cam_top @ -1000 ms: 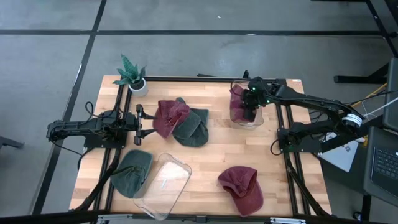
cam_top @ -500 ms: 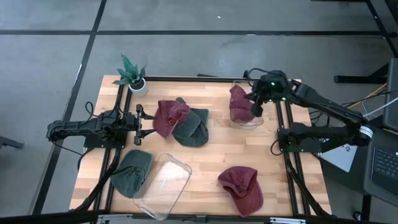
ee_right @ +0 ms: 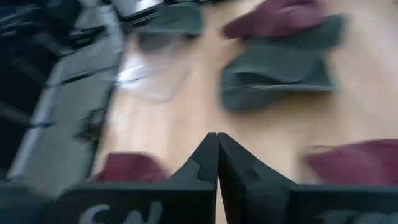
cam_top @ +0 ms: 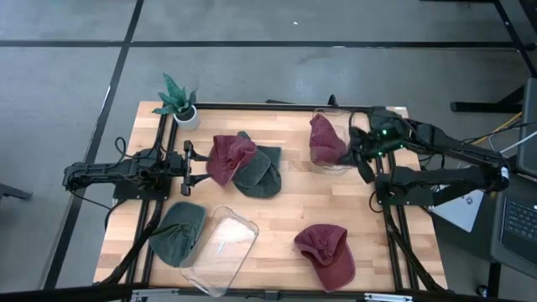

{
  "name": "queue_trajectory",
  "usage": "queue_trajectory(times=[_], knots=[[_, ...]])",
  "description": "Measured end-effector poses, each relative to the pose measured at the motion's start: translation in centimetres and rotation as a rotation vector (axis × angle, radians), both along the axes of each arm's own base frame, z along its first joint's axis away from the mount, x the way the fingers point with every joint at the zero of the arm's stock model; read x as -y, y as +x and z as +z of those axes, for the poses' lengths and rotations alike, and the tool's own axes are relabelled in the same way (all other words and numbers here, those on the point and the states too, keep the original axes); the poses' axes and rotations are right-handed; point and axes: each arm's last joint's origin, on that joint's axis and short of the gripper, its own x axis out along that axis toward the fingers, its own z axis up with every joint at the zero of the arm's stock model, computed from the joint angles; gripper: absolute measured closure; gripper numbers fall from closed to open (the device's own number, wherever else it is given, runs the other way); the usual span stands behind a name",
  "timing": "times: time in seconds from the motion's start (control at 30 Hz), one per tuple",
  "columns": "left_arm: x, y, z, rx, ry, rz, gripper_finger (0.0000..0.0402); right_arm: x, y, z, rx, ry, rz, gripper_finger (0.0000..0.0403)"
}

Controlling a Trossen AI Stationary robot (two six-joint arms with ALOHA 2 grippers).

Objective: Pick & Place hat
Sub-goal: Put the bottom red cap into the top transparent bin

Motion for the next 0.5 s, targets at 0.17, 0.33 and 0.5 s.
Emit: queue_trajectory(times=[0.17, 0.33, 0.5], knots=[[0.0, 0.0, 0.0, 0.0, 0.0, 0.0, 0.0156, -2.0, 0.2, 0.0, -0.012, 0.067, 0.131, 0.0395], [0.0, 0.0, 0.0, 0.0, 0.0, 0.0, 0.0156, -3.9, 0.2, 0.0, -0.04, 0.118, 0.226, 0.0388], [0.0, 0.0, 0.0, 0.0, 0.0, 0.0, 0.0156, -5.7, 0.3, -0.3, -0.095, 0.172, 0.305, 0.0388]])
